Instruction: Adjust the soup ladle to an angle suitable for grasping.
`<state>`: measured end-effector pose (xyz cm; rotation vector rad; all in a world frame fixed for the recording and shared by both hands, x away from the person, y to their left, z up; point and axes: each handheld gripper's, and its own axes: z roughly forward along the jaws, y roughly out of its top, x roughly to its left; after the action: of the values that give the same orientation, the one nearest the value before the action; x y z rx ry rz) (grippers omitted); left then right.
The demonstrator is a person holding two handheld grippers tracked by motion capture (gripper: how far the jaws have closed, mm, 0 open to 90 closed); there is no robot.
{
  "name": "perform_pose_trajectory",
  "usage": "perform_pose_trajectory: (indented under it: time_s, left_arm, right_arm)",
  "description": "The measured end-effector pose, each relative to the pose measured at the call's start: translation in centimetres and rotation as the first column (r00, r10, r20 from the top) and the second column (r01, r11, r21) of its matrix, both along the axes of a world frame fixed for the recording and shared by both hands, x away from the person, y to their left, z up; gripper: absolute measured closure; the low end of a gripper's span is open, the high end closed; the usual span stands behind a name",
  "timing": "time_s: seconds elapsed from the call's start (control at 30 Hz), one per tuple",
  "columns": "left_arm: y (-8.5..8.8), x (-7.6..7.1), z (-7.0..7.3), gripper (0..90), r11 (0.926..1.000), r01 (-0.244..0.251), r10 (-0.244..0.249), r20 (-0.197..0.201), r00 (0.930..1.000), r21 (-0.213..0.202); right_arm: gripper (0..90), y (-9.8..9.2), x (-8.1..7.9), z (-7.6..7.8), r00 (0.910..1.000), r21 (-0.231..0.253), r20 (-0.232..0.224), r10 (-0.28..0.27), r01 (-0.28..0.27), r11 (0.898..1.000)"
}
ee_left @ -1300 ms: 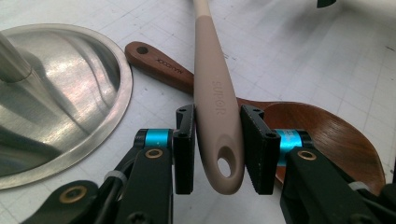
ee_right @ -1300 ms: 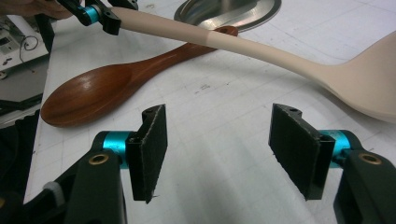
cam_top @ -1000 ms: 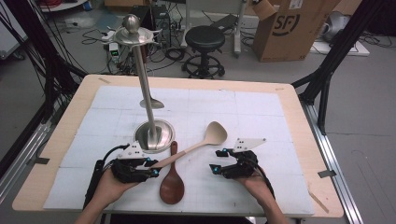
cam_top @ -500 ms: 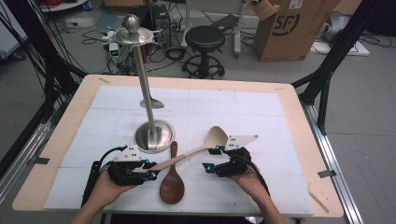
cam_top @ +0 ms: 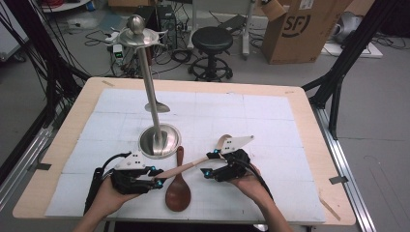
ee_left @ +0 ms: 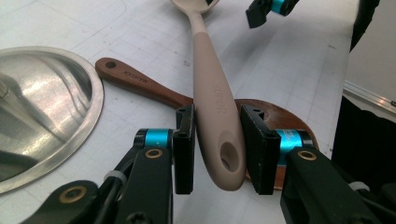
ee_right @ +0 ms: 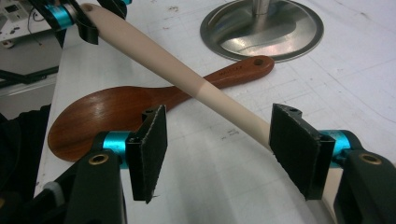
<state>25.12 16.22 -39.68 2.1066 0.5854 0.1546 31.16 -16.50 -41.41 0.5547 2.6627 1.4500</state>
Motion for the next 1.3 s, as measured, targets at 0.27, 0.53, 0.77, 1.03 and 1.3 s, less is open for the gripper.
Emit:
perform_pose_trajectory:
  time_s: [0.27, 0.53, 0.77, 1.03, 1.3]
  left_arm:
    - [-0.2, 0.0, 0.4, 67.5, 0.9998, 0.009, -0.009, 0.006, 0.9999, -0.020]
    - [-0.4, -0.1, 0.6, 67.5, 0.9995, 0.017, -0.017, 0.011, 0.9998, -0.026]
    - [-0.5, -0.1, 0.9, 67.5, 0.9994, 0.021, -0.020, 0.020, 0.9996, -0.028]
    - [-0.7, -0.2, 1.1, 67.5, 0.9993, 0.021, -0.020, 0.027, 0.9994, -0.032]
    - [-0.9, -0.3, 1.4, 67.4, 0.9993, 0.022, -0.021, 0.038, 0.9990, -0.029]
  right_arm:
    - [36.7, 1.0, 0.4, 0.1, 0.9999, -0.021, 0.009, 0.014, -0.014, 1.000]
    - [36.5, 1.9, 0.5, 0.0, 0.9994, -0.048, 0.006, 0.033, -0.033, 0.998]
    - [36.5, 2.3, 0.7, -0.1, 0.9991, -0.061, 0.007, 0.041, -0.041, 0.997]
    - [36.6, 3.2, 0.9, -0.4, 0.9984, -0.096, 0.010, 0.055, -0.054, 0.994]
    - [40.9, 3.8, 1.2, -0.6, 0.9984, -0.117, 0.001, 0.056, -0.055, 0.992]
